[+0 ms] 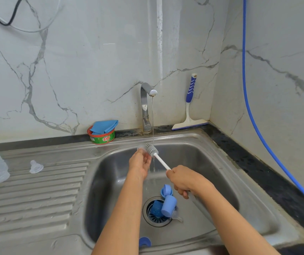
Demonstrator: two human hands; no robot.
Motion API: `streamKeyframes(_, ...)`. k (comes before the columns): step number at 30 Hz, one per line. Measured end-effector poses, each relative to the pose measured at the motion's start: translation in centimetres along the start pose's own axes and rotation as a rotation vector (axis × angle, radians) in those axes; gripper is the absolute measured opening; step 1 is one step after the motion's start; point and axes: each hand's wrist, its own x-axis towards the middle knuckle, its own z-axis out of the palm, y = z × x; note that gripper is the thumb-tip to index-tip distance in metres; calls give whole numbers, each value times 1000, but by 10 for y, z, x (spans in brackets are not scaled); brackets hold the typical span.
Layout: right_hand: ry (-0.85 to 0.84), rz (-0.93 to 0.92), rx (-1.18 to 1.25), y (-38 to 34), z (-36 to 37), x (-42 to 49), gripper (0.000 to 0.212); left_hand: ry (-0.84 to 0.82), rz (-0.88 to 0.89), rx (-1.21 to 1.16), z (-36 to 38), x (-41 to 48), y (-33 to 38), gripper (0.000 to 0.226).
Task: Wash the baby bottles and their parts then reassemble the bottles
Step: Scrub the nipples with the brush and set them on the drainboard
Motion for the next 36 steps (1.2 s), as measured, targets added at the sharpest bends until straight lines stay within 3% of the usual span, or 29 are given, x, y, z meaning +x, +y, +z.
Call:
streamKeyframes(3,-30,5,-1,0,0,0,35,15,14,10,-1,1,2,19)
streamKeyframes(10,118,-50,1,-4,6,1,28,-23,40,43,-1,-2,6,13)
streamKeyframes(14,112,-63,-27,-5,2,-2,30,-40,61,125,0,-5,5,16)
streamKeyframes(18,109,-37,-57,-4,-1,-4,29,-36,32,99,-2,-4,4,18)
streamKeyframes(21,152,-15,-54,-3,-2,-2,27,-22,-5,51,0,-7,5,4)
streamKeyframes(29,134,-3,-76,0,-9,-1,28,-13,38,10,-5,-5,10,6)
streamKeyframes(32,116,-57,-16,-3,-7,-1,29,-7,88,107,-3,-2,8,17)
streamKeyframes(36,132,-12,-97,-2,-11,-5,27,-9,113,236,-3,1,0,15)
